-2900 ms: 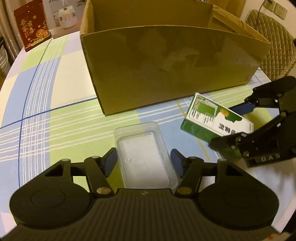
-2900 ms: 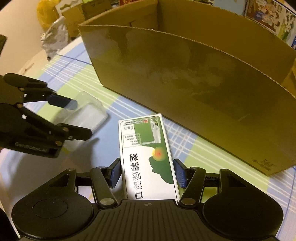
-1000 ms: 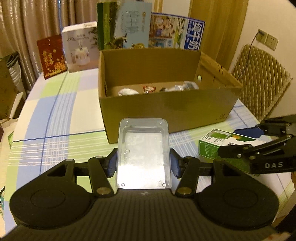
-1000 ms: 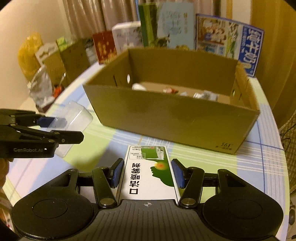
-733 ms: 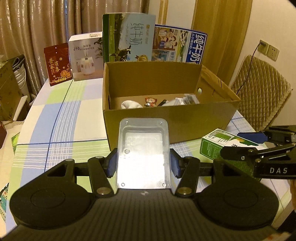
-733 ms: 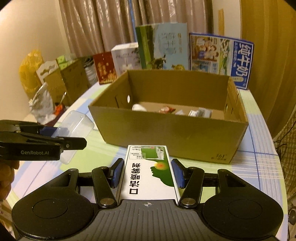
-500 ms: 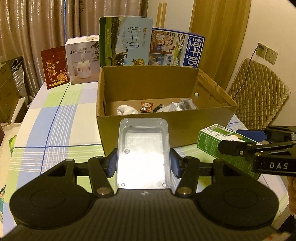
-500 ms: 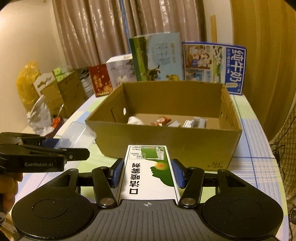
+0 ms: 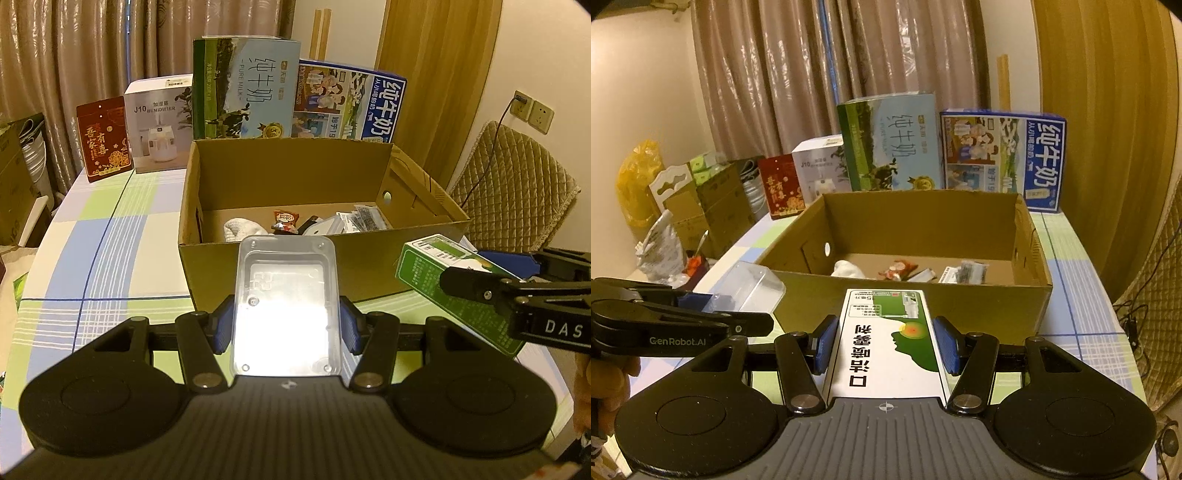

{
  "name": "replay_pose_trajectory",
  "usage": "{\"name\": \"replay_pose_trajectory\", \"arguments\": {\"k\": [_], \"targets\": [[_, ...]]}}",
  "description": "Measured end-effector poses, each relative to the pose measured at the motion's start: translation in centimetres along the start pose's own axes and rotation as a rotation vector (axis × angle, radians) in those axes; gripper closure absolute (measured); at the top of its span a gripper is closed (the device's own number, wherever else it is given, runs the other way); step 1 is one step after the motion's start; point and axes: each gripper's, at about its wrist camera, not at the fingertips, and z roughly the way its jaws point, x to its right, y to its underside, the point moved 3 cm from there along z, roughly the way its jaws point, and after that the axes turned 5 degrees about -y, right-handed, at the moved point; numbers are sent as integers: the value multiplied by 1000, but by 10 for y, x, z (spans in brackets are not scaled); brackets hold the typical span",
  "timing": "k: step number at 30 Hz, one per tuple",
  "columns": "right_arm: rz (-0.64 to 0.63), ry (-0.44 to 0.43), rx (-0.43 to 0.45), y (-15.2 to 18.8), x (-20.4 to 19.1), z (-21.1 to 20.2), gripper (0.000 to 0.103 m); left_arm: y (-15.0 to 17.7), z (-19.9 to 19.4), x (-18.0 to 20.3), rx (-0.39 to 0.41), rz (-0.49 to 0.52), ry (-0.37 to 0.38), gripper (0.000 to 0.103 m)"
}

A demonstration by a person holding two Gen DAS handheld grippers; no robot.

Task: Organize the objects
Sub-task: 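Lift and carry the container and green box over the cardboard box with both tools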

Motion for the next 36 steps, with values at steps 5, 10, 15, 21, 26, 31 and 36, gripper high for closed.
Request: {"name": "replay_pose_trajectory", "arguments": {"k": [5,10,15,21,26,31,36], "targets": [[0,0,9,0,1,0,50,-1,1,3,4,1,4,52],[-5,18,33,-3,2,-3,50,-3,-1,4,9,-2,7,52],[1,32,55,-6,4,-5,50,-3,-1,5,12,-4,7,52],[16,40,65,-10,7,-6,50,-5,-1,7,18,2,10,52],[32,48,95,-17,9,-9,50,-12,1,7,28,4,10,52],[29,59,120,-30,13,-4,50,-22,7,5,45,-5,-2,52],[66,75,146,-44,23,4,50,-38,15,4,62,-6,-13,52]]}}
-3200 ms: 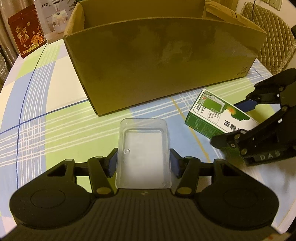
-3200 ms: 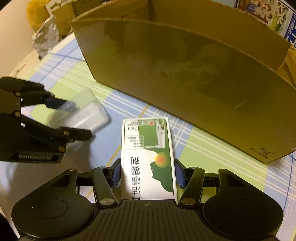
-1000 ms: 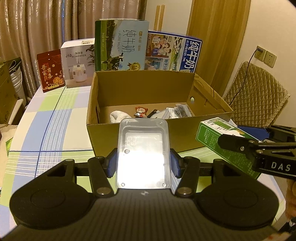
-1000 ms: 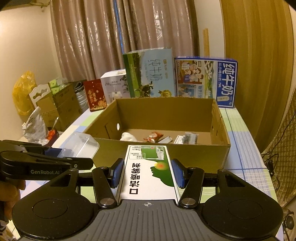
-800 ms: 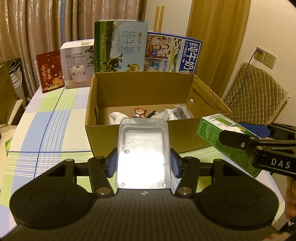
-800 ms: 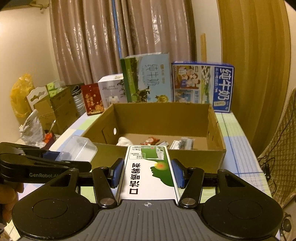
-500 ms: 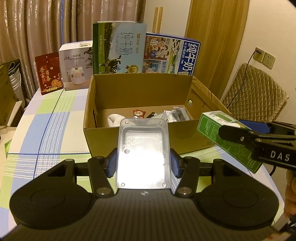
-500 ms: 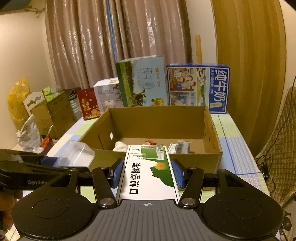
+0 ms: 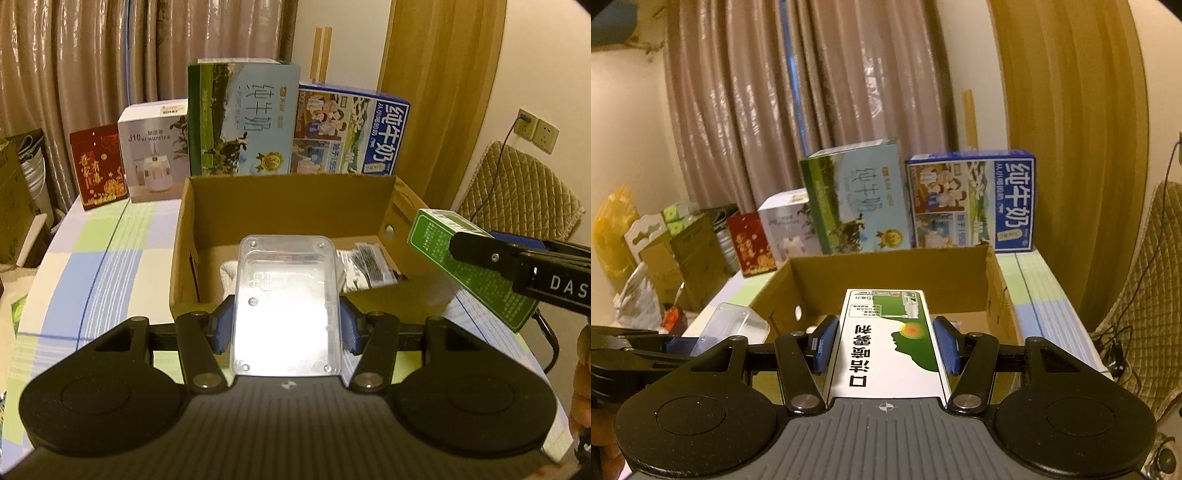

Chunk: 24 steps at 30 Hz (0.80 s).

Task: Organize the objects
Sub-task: 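Lift and carry the container and green box over the cardboard box with both tools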

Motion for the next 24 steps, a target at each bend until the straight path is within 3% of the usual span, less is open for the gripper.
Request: {"name": "replay_pose_trajectory", "arguments": {"k": [13,24], "targets": [[81,31,-10,-25,30,55,50,-37,41,-9,-1,-32,-21,52],[125,21,-23,-31,38,82,50,-45,73,-7,-32,-27,-27,52]]}}
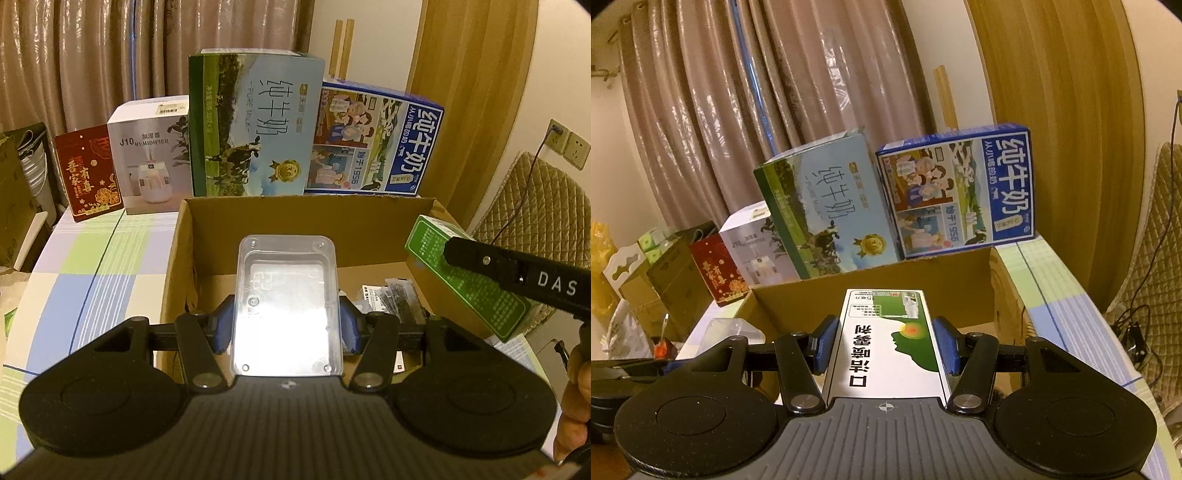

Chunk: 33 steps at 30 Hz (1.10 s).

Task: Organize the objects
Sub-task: 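Lift and carry the container and green box over the cardboard box with both tools, then open both tools to drop the container and green box into the box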

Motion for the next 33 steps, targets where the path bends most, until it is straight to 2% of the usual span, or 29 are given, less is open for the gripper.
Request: {"name": "replay_pose_trajectory", "arguments": {"k": [33], "targets": [[32,35,-15,0,19,16,50,-7,26,7,-20,3,25,52]]}}
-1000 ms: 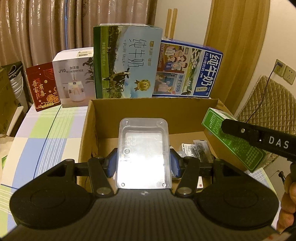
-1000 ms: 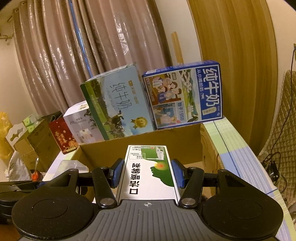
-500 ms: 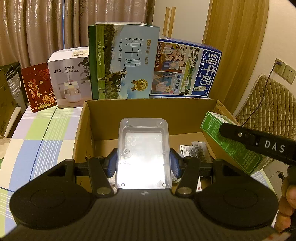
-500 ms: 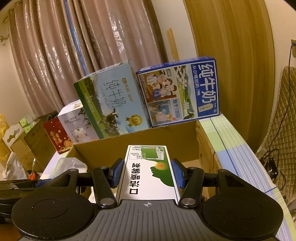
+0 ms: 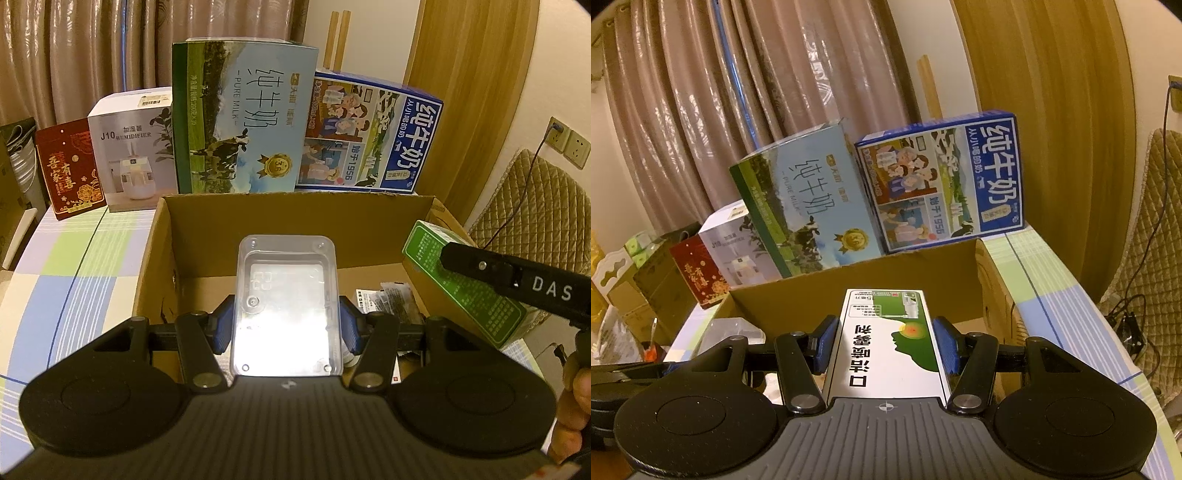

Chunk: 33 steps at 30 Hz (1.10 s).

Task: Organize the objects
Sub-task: 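Open both tools to drop the container and green box into the box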

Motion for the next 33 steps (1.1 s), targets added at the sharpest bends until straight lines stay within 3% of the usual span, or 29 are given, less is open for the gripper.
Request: {"name": "replay_pose_trajectory", "arguments": {"k": [5,6,8,15,22,23,25,33], "targets": [[4,7,5,-2,4,5,50,-4,11,-3,7,-31,19,50],[4,9,5,-2,5,6,50,-5,12,-4,10,-53,29,37],[6,10,0,-2,7,9,50,-6,14,-6,17,-61,21,29],[36,4,-13,0,13,14,50,-7,15,-13,5,-60,0,29],[77,-31,34,-2,14,14,50,-7,9,-19,10,-62,-15,29],[74,-35,44,-1,15,16,49,-7,8,-20,11,-61,-17,29],[83,-33,27,1,18,21,25,-7,7,-21,11,-59,-24,29],[88,-8,-7,7,26,24,24,-7,8,-27,-1,-63,-35,26]]}}
